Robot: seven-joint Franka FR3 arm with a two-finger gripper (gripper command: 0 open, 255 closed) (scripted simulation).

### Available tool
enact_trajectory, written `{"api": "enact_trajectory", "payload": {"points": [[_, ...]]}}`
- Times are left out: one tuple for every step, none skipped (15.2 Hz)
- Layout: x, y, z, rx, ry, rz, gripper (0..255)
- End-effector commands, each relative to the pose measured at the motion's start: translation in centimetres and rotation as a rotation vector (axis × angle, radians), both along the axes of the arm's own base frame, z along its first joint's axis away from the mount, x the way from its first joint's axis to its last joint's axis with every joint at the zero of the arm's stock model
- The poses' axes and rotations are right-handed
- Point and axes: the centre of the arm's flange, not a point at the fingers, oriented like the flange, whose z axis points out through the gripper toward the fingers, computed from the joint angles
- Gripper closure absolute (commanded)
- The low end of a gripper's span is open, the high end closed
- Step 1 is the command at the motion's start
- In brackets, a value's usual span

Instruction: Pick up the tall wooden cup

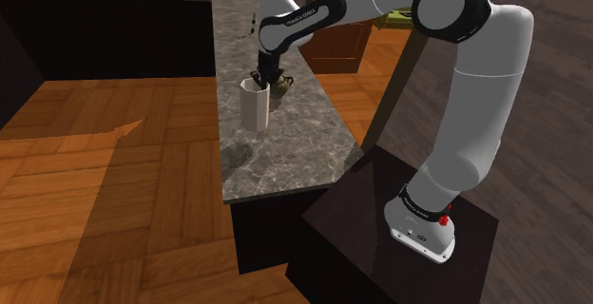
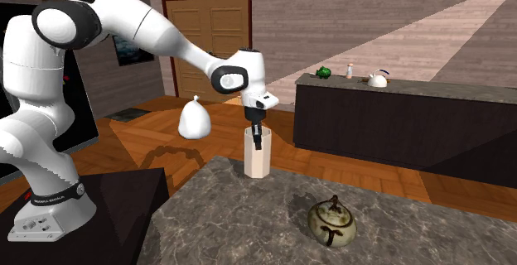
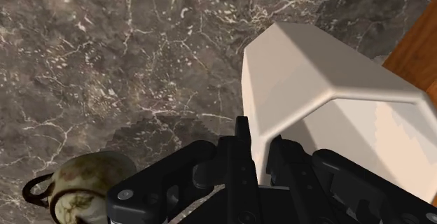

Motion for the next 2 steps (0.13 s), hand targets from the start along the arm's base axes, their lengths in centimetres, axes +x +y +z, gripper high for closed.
{"api": "enact_trajectory", "payload": {"points": [[0.05, 0.00, 0.64, 0.000, -0.001, 0.000, 255], [0.05, 0.00, 0.64, 0.000, -0.001, 0.000, 255]]}}
